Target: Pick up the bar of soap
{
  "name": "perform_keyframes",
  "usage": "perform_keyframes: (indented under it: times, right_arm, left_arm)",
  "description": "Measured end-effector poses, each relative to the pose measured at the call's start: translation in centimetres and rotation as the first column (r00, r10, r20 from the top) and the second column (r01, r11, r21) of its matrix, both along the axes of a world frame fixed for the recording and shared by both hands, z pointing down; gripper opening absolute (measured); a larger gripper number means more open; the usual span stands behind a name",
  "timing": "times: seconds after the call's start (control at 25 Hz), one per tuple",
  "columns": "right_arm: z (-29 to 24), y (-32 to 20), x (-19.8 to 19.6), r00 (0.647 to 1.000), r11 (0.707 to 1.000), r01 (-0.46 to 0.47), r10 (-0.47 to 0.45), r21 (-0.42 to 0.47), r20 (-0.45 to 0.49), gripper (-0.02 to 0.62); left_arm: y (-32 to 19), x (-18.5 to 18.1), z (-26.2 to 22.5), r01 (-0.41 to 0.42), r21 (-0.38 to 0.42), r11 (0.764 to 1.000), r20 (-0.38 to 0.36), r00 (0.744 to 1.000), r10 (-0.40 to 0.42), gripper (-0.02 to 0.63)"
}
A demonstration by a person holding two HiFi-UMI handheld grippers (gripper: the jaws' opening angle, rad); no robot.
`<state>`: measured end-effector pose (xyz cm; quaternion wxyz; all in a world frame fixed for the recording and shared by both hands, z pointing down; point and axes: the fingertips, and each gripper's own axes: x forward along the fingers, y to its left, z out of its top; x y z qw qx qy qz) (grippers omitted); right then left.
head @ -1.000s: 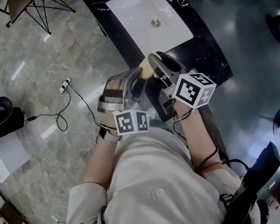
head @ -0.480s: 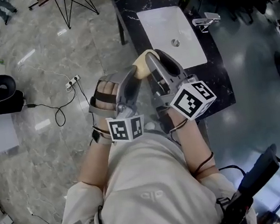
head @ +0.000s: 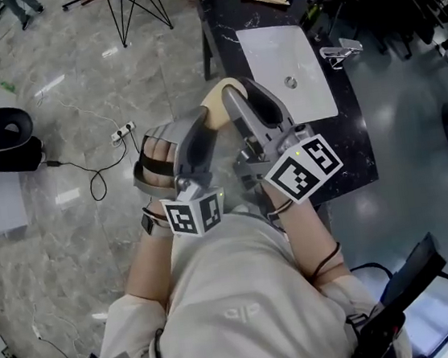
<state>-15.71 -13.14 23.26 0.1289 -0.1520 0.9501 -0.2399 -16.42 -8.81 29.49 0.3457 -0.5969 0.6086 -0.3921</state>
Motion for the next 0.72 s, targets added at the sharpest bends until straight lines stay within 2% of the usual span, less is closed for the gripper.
perform_keyframes:
  times: [0.16, 0.48, 0.72]
  right_arm:
    - [-0.3, 0.6, -0.5, 1.0, 1.0, 0.009, -0.01, 0.019, 0.003, 0.144]
    - [0.3, 0.5, -1.3, 1.0, 1.0, 0.007, -0.006, 0.02, -0.012, 0.144]
    - [1.0, -0.1, -0.4, 1.0, 1.0, 0.005, -0.005, -0.002, -0.019, 0.144]
  left_arm:
    - [0.5, -0.6, -0.3, 0.013, 0.007, 1.0, 0.015, 1.0, -0.013, 0.144]
    - [0.3, -1.3, 0.4, 0.019, 0.004, 1.0, -0.005, 1.0, -0.019, 0.144]
    - [-0.2, -0.3, 1.0, 0.011, -0.013, 1.0, -0.012, 1.0, -0.011, 0.144]
